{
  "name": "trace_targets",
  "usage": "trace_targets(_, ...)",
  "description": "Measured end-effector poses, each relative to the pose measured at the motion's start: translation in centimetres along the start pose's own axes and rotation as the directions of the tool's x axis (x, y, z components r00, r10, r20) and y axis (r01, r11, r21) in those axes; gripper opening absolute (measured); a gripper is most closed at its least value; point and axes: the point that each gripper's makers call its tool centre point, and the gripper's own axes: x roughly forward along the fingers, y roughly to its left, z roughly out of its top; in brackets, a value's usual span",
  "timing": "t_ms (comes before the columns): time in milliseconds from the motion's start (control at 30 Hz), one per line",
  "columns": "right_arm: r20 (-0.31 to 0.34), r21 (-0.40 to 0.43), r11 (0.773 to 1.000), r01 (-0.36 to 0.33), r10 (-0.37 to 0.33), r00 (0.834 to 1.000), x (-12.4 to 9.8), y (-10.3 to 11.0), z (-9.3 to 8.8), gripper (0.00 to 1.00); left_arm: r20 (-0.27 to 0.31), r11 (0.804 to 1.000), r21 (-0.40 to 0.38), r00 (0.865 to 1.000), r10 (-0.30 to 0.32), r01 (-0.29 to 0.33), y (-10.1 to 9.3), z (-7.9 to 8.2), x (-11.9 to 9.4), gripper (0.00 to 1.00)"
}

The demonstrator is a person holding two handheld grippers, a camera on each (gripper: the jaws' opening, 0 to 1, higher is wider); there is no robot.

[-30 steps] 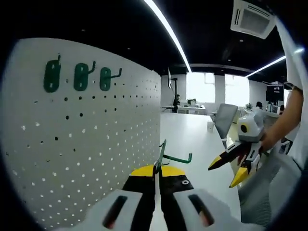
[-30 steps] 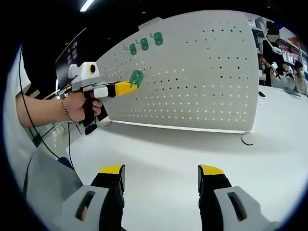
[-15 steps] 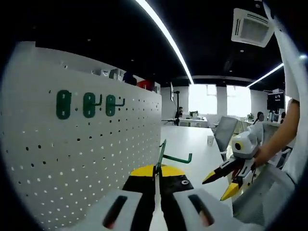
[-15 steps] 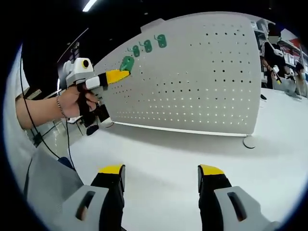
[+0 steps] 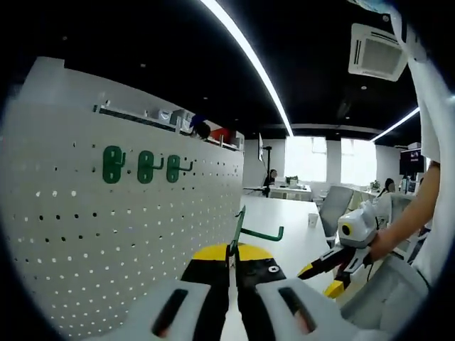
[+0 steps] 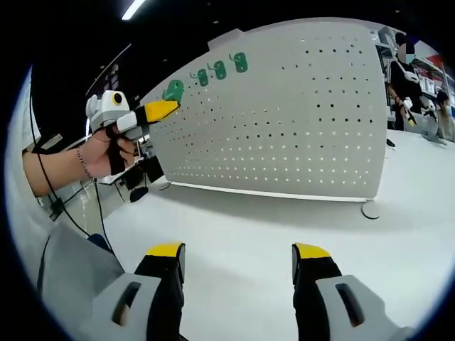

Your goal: Insert the hook assembly into the mounting plate slot until the hook locks in place.

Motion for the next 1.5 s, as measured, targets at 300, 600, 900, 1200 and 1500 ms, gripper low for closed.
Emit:
trace_targets(300, 0.087, 0.016, 1.0, -0.025, 0.023, 0.996, -0.2, 0.8, 2.3, 0.61, 0.0, 1.0, -0.007, 1.0, 0.011, -0.011, 0.1, -0.2, 0.0, 0.01)
trace_targets(600, 0.339, -0.018, 0.995, -0.095, 0.096, 0.936, -2.0, 2.6, 7.5, 0.57, 0.0, 1.0, -0.014, 1.0, 0.019, -0.019, 0.3, -0.6, -0.2, 0.01)
trace_targets(900, 0.458, -0.034, 0.989, -0.144, 0.144, 0.877, -3.1, 4.2, 10.6, 0.54, -0.002, 1.0, -0.015, 1.0, 0.02, -0.02, 0.3, -0.7, -0.3, 0.01)
trace_targets(1200, 0.463, 0.036, 0.978, -0.205, 0.166, 0.871, -2.4, 4.9, 11.3, 0.51, 0.0, 1.0, -0.016, 1.0, 0.022, -0.022, 0.3, -0.6, -0.3, 0.01)
trace_targets(1500, 0.48, 0.151, 0.938, -0.311, 0.205, 0.853, -1.9, 5.6, 11.8, 0.45, 0.003, 1.0, -0.017, 1.0, 0.025, -0.025, 0.3, -0.6, -0.4, 0.01)
